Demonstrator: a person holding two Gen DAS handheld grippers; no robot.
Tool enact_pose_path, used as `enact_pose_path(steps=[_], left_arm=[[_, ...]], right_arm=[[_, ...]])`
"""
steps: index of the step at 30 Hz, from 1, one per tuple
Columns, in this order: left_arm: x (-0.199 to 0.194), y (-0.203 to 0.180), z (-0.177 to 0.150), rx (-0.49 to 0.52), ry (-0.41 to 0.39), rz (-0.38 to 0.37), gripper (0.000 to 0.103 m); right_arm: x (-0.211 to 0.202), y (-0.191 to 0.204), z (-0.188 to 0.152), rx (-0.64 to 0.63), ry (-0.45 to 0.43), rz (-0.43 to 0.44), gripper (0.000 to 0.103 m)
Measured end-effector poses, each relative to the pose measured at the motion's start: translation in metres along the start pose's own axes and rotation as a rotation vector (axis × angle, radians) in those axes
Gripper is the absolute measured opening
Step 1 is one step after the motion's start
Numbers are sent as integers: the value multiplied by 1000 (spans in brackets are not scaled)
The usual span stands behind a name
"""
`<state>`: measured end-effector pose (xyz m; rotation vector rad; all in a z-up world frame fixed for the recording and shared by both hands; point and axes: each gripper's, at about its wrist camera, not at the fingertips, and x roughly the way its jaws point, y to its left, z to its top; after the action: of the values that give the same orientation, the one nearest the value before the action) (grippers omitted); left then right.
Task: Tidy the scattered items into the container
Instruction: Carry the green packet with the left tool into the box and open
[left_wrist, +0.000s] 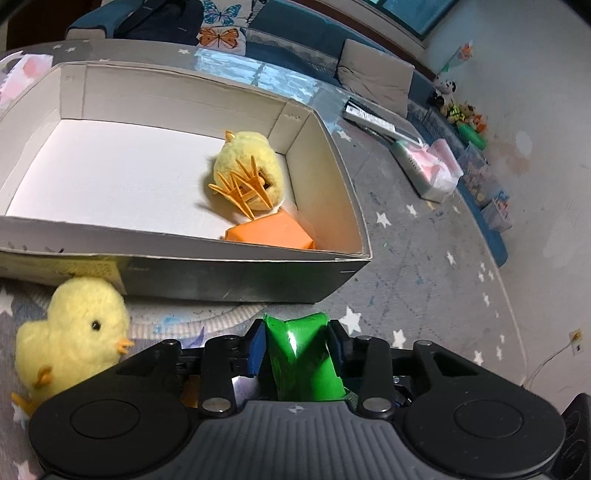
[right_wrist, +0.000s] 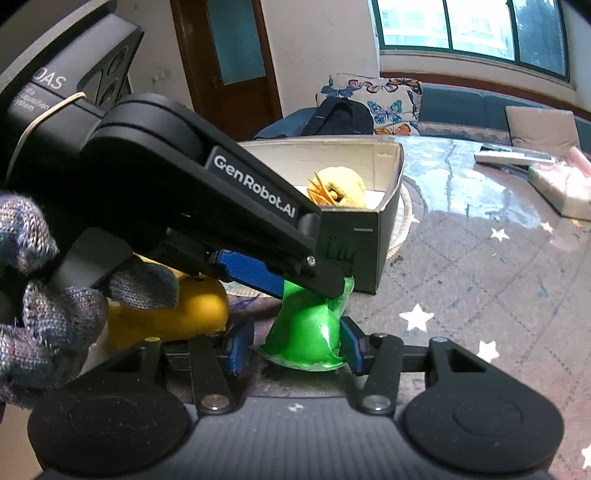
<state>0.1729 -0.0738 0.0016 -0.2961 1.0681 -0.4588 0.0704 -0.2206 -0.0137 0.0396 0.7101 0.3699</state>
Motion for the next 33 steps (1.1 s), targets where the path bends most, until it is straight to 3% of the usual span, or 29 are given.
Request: enact_pose_path(steps=[11,19,33], left_arm=[[-41,-8,22,-7,-123,-46,38],[-43,-11,55,0,-185,-55,37],[-6,-3,78,-11,-158,-53,37]], right_arm=[[-22,10,29,-78,-103,-3,51],[-13,4,63,-105,-159,-22,51],[23,-18,80,-73,-137,-46,50]])
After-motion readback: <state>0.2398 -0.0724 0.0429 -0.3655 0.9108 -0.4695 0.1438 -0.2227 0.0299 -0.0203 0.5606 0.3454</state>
